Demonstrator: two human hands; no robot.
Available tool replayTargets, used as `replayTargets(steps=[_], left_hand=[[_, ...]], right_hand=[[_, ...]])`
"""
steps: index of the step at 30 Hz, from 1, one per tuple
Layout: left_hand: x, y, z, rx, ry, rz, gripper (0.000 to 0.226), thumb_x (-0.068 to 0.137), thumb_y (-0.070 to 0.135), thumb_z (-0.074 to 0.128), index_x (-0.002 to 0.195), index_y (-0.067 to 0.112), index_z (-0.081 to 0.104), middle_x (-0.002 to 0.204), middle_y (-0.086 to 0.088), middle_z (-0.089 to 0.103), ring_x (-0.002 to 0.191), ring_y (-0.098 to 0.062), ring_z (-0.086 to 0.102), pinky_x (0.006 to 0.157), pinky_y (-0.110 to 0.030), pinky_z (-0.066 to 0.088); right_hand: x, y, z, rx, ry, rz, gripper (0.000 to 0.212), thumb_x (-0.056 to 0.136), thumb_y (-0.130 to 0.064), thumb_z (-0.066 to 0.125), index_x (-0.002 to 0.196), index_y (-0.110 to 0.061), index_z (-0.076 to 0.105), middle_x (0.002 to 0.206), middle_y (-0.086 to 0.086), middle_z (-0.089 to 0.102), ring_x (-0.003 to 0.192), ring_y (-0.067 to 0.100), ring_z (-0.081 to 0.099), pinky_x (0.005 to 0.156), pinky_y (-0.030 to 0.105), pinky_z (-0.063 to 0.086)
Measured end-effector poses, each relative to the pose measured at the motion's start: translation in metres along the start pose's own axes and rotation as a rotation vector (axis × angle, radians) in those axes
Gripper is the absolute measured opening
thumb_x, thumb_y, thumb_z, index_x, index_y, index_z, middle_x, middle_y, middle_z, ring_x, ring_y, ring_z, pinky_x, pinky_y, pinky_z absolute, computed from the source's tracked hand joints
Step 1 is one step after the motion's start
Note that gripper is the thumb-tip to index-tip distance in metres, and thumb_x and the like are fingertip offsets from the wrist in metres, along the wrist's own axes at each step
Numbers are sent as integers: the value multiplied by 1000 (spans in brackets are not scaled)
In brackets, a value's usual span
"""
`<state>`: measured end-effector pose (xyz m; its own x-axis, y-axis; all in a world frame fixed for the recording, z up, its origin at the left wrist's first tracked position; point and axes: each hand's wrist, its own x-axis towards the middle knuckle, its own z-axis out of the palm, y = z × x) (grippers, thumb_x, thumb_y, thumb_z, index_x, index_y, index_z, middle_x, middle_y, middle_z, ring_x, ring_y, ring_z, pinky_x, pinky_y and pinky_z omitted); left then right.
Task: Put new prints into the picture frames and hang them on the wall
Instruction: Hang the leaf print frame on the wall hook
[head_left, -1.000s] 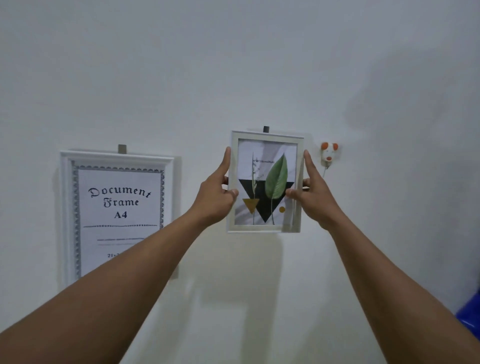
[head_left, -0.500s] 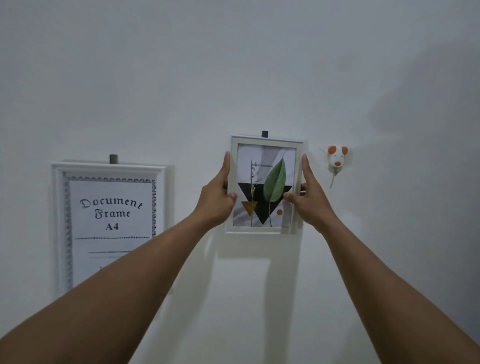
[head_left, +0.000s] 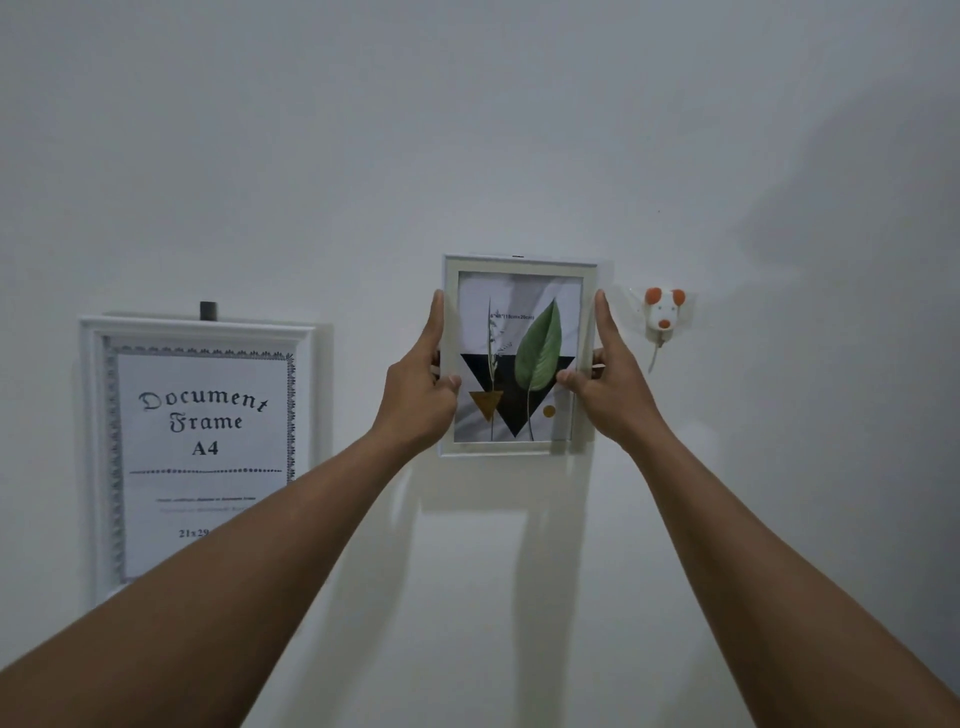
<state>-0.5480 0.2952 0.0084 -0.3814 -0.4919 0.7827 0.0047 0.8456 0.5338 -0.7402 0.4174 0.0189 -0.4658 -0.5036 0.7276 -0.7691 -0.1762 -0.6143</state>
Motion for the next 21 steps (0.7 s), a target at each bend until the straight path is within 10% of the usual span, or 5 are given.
replayTargets(steps=[6,10,15,21], left_hand=[[3,-2,0,21,-43,-41,96,93,1,50,146,57,-6,123,-23,59,63,-14,53,69,-22,43],[1,-5,2,33,-43,-54,97,93,1,51,146,57,-8,129,-21,57,62,-9,52,65,-17,41],[2,-9,6,57,-26,-63,96,92,3,53,148,55,-5,81,-8,63,60,-15,51,62,-21,46],[4,-11,6,277,77,-8,98,86,12,67,154,42,1,88,-3,54,77,-13,52,74,-26,47]], right_hand=[[5,0,3,-25,-51,58,99,93,-14,66,147,-62,-1,124,15,58,110,28,61,98,47,51],[2,8,9,-31,-33,56,99,94,-15,65,147,-62,-3,93,12,60,85,21,64,88,44,55],[7,16,14,-55,1,51,100,94,-16,65,144,-65,-5,91,8,56,76,18,60,76,36,54],[12,21,14,-110,42,26,102,91,-15,68,147,-61,-4,96,5,50,65,12,51,66,27,47]])
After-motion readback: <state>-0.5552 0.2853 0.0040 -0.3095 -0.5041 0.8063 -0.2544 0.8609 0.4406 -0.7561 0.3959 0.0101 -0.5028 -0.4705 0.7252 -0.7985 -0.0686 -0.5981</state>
